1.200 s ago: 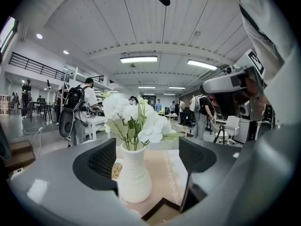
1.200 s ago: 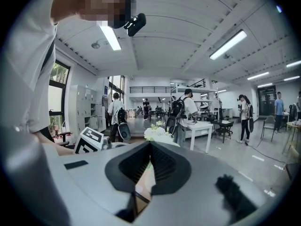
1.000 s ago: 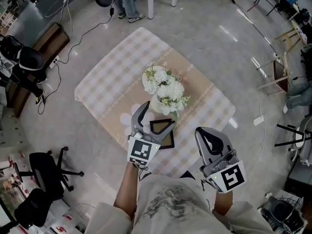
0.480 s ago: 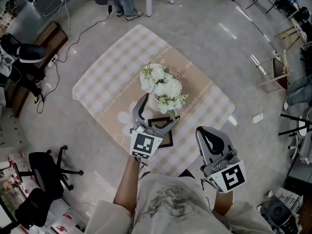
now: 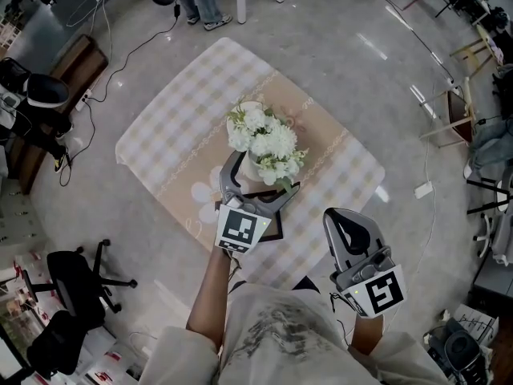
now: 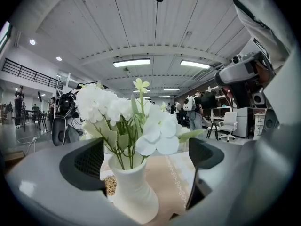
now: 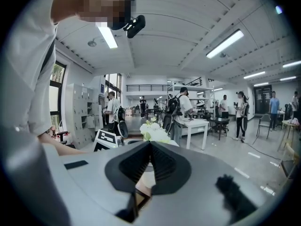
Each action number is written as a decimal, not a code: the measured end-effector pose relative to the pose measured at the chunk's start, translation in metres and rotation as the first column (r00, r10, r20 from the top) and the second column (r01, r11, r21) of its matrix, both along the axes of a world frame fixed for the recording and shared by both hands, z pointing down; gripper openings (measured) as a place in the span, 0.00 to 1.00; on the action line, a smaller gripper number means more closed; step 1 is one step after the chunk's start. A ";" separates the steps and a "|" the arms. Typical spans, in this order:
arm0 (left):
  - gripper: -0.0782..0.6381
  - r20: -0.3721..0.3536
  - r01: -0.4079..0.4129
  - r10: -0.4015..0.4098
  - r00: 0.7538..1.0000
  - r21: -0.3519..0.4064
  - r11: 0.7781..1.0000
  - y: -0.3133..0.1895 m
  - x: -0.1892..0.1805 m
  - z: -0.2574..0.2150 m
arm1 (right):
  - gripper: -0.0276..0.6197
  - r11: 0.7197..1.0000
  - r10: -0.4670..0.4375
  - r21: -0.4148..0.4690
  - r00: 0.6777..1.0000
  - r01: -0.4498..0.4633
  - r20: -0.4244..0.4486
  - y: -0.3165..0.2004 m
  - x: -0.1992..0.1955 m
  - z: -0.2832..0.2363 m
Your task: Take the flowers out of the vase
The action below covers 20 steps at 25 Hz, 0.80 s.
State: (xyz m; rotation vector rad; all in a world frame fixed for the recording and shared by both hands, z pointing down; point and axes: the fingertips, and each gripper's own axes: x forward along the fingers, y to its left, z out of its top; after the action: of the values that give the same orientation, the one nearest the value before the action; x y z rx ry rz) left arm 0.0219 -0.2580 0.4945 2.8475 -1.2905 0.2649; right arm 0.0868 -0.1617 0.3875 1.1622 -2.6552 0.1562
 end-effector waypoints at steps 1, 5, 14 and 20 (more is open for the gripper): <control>0.89 0.002 -0.004 0.004 1.000 0.001 1.000 -0.001 0.001 0.000 | 0.07 1.000 0.002 -0.001 1.000 -0.002 -0.001 0.000 0.001 0.000; 0.88 0.008 -0.011 0.011 1.000 0.002 1.000 -0.005 0.001 0.000 | 0.07 1.000 0.009 -0.003 1.000 -0.009 -0.001 0.000 0.003 0.001; 0.74 -0.010 0.006 -0.006 1.000 -0.002 1.000 -0.002 -0.007 -0.002 | 0.07 1.000 0.017 -0.006 1.000 -0.017 0.003 0.002 0.001 0.002; 0.59 -0.026 0.032 -0.032 0.999 -0.002 0.999 0.003 -0.013 -0.005 | 0.07 1.000 0.013 -0.008 1.000 -0.013 0.000 0.003 -0.002 0.003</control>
State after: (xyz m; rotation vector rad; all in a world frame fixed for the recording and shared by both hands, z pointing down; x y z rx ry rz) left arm 0.0087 -0.2546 0.4900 2.8166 -1.3297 0.2281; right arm 0.0852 -0.1582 0.3903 1.1767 -2.6453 0.1697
